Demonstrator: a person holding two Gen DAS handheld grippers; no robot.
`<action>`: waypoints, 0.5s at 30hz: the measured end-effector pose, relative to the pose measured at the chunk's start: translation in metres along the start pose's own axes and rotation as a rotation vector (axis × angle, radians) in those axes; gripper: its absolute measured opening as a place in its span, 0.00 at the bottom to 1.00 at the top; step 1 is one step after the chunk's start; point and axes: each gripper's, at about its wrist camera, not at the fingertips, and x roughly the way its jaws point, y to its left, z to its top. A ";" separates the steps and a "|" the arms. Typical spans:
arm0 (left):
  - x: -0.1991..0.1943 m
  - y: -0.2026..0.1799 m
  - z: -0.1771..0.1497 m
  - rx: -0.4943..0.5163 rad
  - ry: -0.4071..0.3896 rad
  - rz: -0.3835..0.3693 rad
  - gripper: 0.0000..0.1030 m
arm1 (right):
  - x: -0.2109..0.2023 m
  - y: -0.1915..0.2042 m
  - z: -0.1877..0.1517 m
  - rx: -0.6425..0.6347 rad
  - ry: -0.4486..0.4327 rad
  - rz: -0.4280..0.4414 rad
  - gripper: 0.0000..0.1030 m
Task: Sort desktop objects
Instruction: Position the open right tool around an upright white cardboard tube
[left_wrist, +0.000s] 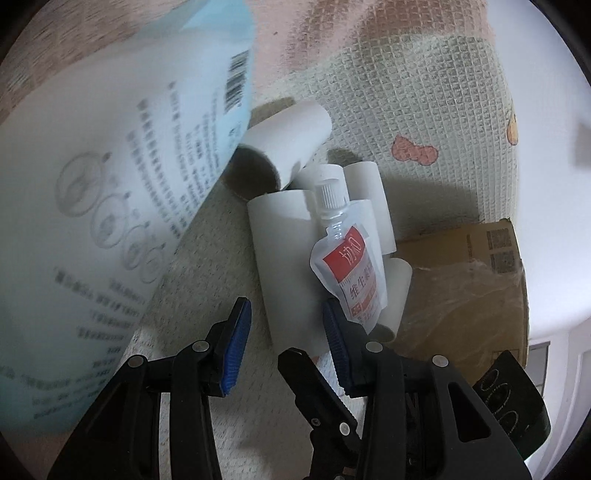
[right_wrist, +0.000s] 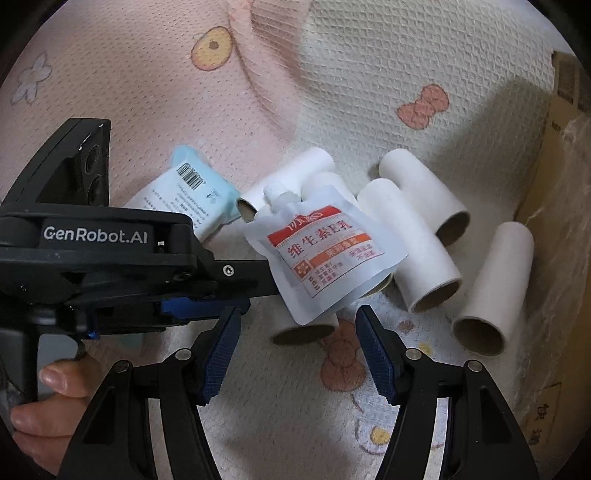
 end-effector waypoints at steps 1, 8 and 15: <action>0.001 -0.001 0.000 0.003 0.000 0.000 0.43 | 0.000 -0.002 0.000 0.010 -0.005 0.006 0.60; -0.002 -0.003 0.000 0.028 -0.002 -0.005 0.34 | 0.005 -0.008 0.001 0.021 0.009 0.029 0.44; -0.009 -0.011 -0.013 0.078 -0.003 0.057 0.29 | -0.001 -0.002 0.001 0.000 -0.004 0.101 0.44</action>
